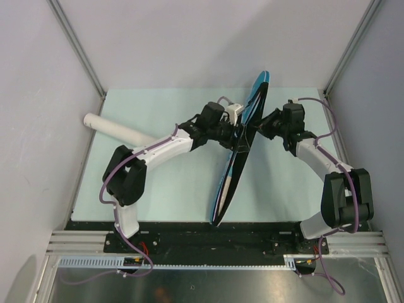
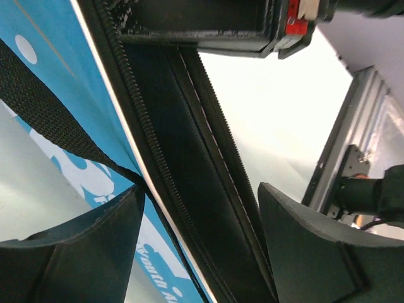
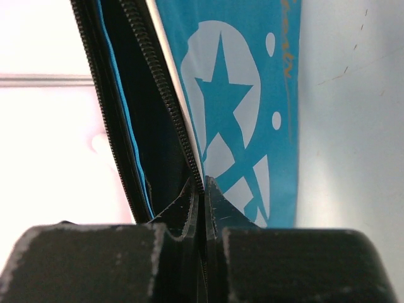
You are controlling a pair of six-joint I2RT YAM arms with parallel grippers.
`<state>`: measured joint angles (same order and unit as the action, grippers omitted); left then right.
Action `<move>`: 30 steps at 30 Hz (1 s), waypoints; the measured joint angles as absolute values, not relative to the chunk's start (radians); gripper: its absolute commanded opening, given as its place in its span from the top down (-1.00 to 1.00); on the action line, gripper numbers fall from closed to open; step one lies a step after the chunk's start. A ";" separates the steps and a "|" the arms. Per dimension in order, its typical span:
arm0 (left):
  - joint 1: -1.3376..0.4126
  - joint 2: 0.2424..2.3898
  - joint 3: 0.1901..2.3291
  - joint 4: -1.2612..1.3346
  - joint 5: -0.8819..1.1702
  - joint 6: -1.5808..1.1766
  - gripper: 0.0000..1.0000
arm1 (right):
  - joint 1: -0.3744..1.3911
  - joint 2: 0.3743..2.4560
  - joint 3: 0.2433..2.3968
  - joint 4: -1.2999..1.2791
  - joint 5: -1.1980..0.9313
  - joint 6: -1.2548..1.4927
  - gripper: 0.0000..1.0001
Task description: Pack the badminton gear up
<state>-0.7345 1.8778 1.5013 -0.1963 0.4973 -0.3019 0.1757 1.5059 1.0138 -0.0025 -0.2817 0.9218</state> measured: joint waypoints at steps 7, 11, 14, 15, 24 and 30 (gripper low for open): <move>-0.772 1.877 1.468 -0.195 0.358 -0.249 -0.54 | 0.203 1.506 1.012 -0.003 -0.247 1.076 1.00; -0.806 1.866 1.451 -0.197 0.259 -0.219 -0.32 | 0.232 1.506 1.012 -0.002 -0.213 1.154 1.00; -0.833 1.858 1.445 -0.204 0.176 -0.194 -0.35 | 0.269 1.505 1.012 0.000 -0.183 1.187 0.99; -0.838 1.854 1.441 -0.206 0.156 -0.190 -0.39 | 0.277 1.505 1.012 -0.001 -0.172 1.192 0.98; -0.844 1.825 1.428 -0.214 0.114 -0.191 0.44 | 0.301 1.485 1.012 -0.004 -0.128 1.204 0.35; -0.841 1.817 1.409 -0.222 0.069 -0.192 0.91 | 0.288 1.460 1.012 0.009 -0.150 1.124 -0.38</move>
<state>-0.8410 1.8172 1.4094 -0.2218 0.0692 -0.1925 0.2878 1.4601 1.0119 0.0086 -0.1497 1.1236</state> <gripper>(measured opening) 0.135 0.541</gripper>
